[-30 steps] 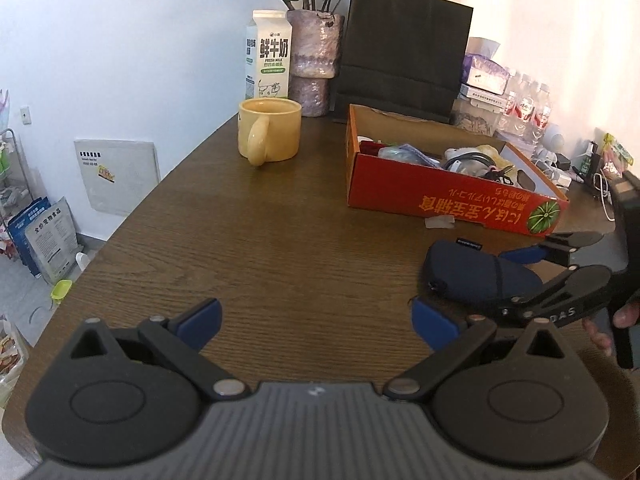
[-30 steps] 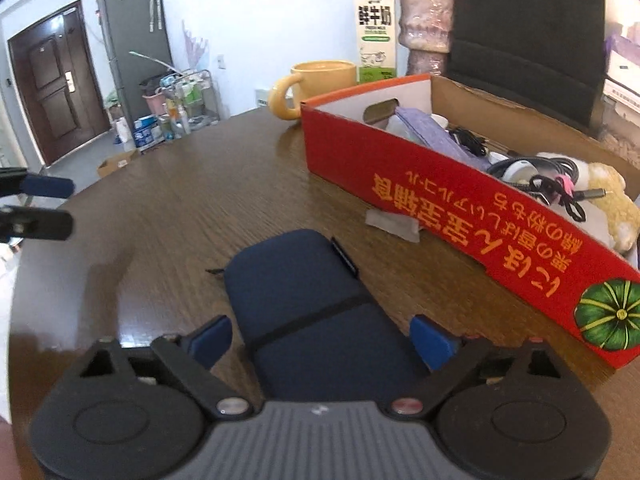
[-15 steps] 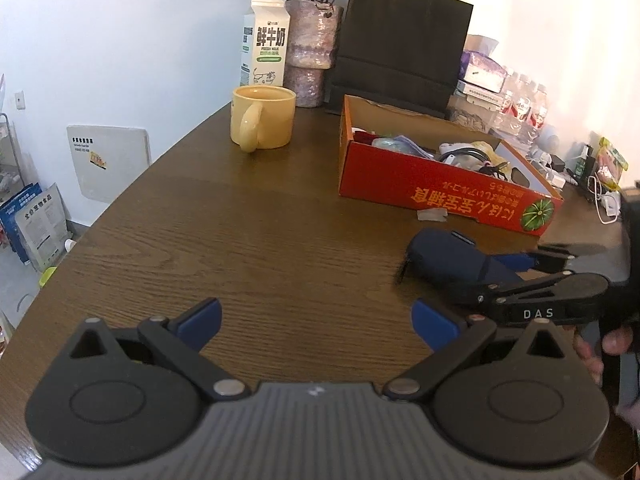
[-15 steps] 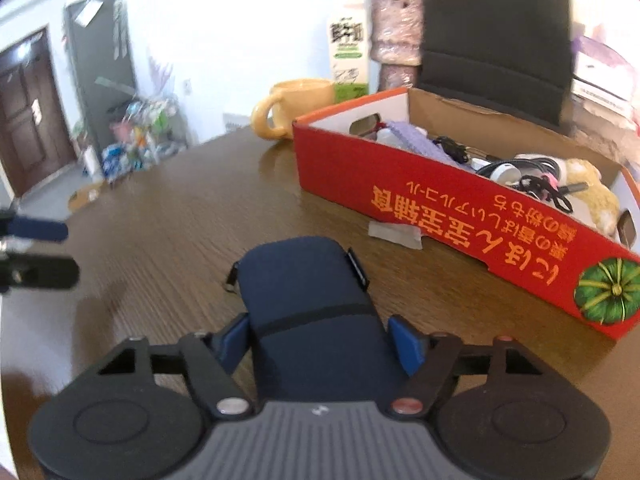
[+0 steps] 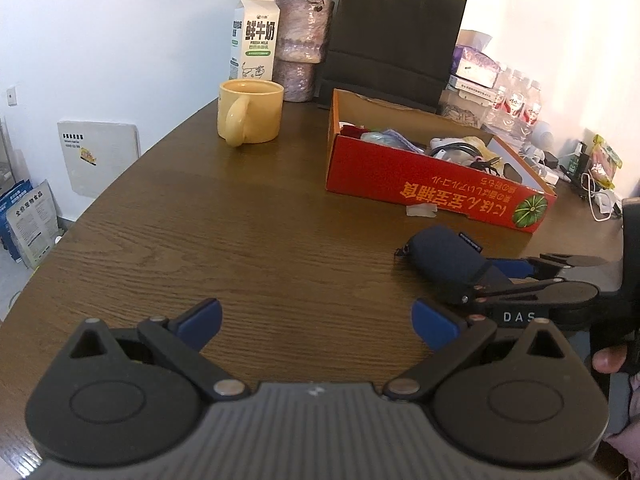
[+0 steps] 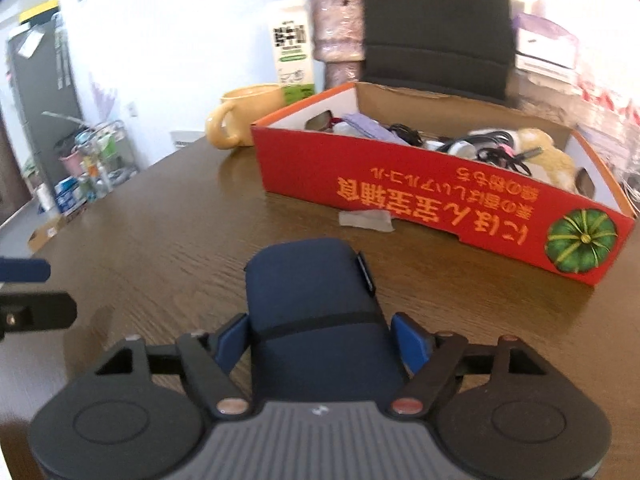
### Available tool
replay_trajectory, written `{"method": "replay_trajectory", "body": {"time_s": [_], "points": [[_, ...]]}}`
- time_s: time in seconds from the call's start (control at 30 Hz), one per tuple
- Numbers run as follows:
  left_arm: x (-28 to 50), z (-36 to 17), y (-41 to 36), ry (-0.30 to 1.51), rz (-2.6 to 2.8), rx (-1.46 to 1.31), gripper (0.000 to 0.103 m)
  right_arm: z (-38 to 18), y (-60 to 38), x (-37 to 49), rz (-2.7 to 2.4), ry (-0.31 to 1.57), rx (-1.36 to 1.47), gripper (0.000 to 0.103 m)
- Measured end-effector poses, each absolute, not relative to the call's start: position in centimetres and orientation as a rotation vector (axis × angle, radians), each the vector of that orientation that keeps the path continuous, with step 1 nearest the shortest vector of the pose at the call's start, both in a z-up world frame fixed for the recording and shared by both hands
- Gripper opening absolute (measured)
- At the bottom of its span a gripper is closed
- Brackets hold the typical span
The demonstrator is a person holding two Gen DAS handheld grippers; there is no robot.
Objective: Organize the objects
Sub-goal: 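Grasp the navy blue zippered pouch on the table with the right tool, then lift the navy pouch with the right tool and carry it over the box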
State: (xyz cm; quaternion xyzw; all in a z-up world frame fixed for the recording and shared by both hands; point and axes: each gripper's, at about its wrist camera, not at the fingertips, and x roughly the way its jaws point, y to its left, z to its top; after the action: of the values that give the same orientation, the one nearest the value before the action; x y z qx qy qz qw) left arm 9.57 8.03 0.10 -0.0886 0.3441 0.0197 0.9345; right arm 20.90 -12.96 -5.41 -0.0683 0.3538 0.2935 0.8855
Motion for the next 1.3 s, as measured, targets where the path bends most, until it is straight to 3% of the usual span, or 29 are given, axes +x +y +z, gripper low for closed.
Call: {"method": "replay_trajectory", "body": {"time_s": [0.17,0.6,0.97,1.1,1.17,1.23,1.3], "points": [[10.9,0.2,7.5,0.701,0.041,-0.183,0.103,-5.3,-14.5,20.6,0.648,0.692,-0.057,0.062],[22.3,-1.5,1.1,0.701,0.016,-0.094,0.102,-2.5,-21.7,19.9,0.463,0.465,0.115,0.062],[27.6,-3.9,-2.3,0.715,-0.028,0.006,0.071,-3.0,-23.1,20.6,0.417,0.468,0.134,0.062],[28.1,-4.4,-2.5,0.709,-0.078,0.016,0.054,-3.0,-23.0,20.6,0.421,0.466,0.131,0.062],[28.1,-4.4,-2.6,0.702,-0.110,0.018,0.043,-3.0,-22.9,20.6,0.426,0.469,0.127,0.062],[28.0,-4.4,-2.9,0.698,-0.138,0.031,0.023,-3.0,-22.8,20.6,0.430,0.471,0.122,0.062],[27.9,-4.5,-3.1,0.693,-0.154,0.039,0.015,-3.0,-22.7,20.5,0.432,0.471,0.117,0.062]]}}
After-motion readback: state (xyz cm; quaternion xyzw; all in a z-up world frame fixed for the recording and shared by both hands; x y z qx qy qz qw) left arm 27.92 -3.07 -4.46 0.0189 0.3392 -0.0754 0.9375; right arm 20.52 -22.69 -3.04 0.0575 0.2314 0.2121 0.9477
